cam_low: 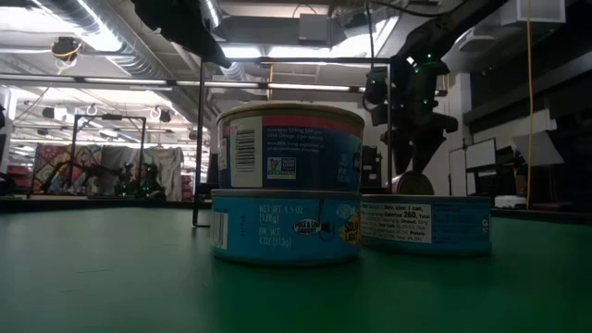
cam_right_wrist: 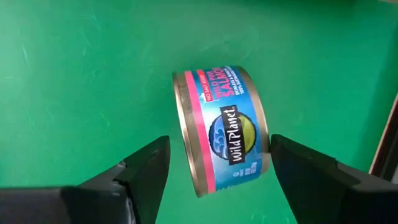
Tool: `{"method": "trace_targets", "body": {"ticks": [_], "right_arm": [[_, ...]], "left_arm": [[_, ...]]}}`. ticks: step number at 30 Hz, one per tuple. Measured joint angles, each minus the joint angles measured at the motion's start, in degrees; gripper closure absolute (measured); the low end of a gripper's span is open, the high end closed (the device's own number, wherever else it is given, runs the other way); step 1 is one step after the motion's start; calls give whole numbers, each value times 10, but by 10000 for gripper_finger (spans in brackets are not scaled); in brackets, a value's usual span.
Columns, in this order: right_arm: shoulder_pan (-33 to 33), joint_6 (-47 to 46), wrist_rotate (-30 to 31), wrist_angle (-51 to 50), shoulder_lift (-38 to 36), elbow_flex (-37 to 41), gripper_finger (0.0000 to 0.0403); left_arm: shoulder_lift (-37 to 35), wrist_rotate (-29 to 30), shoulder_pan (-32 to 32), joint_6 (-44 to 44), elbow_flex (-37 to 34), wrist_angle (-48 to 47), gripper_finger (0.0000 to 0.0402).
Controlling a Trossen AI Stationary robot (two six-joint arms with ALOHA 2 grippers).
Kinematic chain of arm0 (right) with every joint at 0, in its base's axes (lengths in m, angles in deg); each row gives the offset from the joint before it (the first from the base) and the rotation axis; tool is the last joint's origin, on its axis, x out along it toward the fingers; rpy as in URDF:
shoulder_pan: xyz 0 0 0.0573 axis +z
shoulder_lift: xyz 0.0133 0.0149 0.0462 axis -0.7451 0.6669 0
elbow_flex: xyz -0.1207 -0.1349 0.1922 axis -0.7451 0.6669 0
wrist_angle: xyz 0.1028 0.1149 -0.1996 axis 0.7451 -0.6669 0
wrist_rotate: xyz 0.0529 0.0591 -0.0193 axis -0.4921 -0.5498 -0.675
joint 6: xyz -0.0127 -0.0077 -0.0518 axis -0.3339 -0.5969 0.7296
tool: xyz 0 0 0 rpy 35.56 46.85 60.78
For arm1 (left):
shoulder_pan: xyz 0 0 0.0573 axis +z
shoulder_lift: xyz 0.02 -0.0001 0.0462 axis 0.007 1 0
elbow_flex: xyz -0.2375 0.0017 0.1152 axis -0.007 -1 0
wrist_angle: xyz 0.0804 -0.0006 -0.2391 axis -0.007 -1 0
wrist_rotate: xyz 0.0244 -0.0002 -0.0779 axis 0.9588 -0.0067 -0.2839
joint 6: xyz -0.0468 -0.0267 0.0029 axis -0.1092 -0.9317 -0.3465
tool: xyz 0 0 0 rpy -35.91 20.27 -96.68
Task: Stack canned seafood by type on shelf
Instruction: Put the dark blue tuna can on the shelf
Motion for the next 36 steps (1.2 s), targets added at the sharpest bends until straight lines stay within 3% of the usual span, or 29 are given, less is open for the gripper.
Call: {"method": "trace_targets", "body": {"ticks": [36], "right_arm": [[0, -17, 1, 42, 17, 1, 127]], "left_arm": [[0, 0, 0, 0, 0, 0, 270]]}}
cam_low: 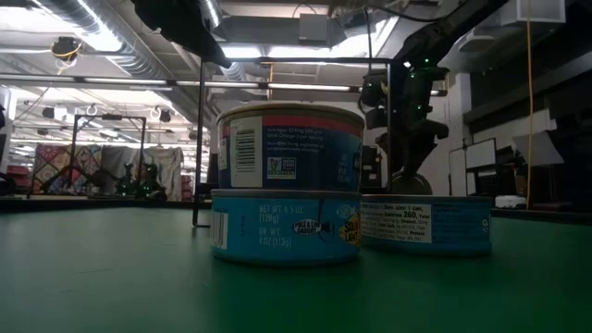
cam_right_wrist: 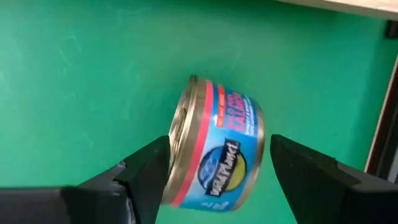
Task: Stack canned seafood by type on shelf
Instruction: Put the dark blue tuna can on the shelf
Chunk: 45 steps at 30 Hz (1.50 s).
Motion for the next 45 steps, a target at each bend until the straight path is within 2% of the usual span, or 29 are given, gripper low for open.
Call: {"method": "trace_targets", "body": {"ticks": [5, 13, 22, 34, 38, 45], "right_arm": [[0, -5, 14, -12, 8, 0, 127], [0, -65, 22, -25, 10, 0, 132], [0, -95, 24, -34, 9, -1, 224], [0, -155, 7, -80, 9, -1, 214], [0, -190, -21, -89, 9, 0, 204], [0, -248, -100, -110, 10, 1, 214]], "left_arm": [[0, 0, -2, -1, 0, -1, 270], [0, 0, -5, 0, 0, -1, 270], [0, 0, -5, -2, 0, -1, 270], [0, 0, -5, 0, 0, -1, 270], [0, 0, -5, 0, 0, -1, 270], [0, 0, -5, 0, 0, -1, 270]]}}
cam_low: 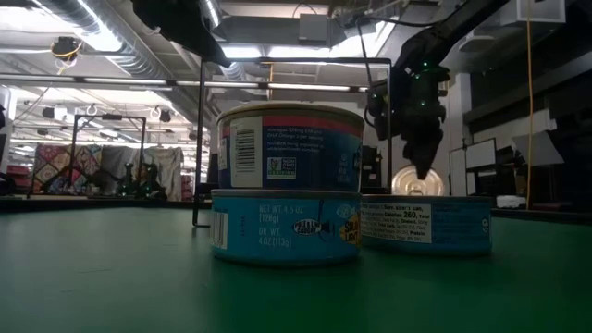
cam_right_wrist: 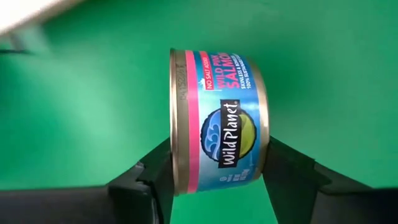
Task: Stack canned seafood by type on shelf
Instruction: Put the dark blue tuna can on the shelf
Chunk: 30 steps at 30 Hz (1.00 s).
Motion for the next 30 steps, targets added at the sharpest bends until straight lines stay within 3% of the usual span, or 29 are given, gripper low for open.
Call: {"method": "trace_targets", "body": {"ticks": [7, 13, 22, 30], "right_arm": [[0, -17, -157, -39, 0, 0, 212], [1, -61, -251, -8, 0, 0, 211], [1, -175, -295, 109, 0, 0, 211], [36, -250, -290, 175, 0, 0, 210]], "left_arm": [[0, 0, 0, 0, 0, 0, 270], [0, 0, 0, 0, 0, 0, 270], [0, 0, 0, 0, 0, 0, 270], [0, 0, 0, 0, 0, 0, 270]]}}
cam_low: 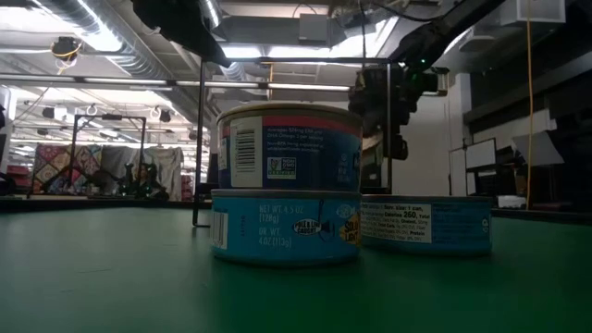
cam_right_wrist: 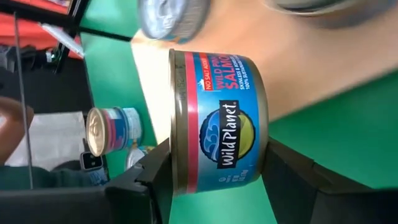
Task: Stack canned seafood by type on shelf
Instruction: Put the dark blue tuna can on the shelf
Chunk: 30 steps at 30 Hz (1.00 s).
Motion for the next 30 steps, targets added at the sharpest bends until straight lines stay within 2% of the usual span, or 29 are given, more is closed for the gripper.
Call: {"method": "trace_targets", "body": {"ticks": [8, 14, 30], "right_arm": [[51, -28, 20, 58, 0, 0, 210], [75, -30, 67, 61, 0, 0, 210], [88, -77, 114, 73, 4, 0, 210]], "left_arm": [[0, 0, 0, 0, 0, 0, 270], [0, 0, 0, 0, 0, 0, 270], [0, 0, 0, 0, 0, 0, 270]]}}
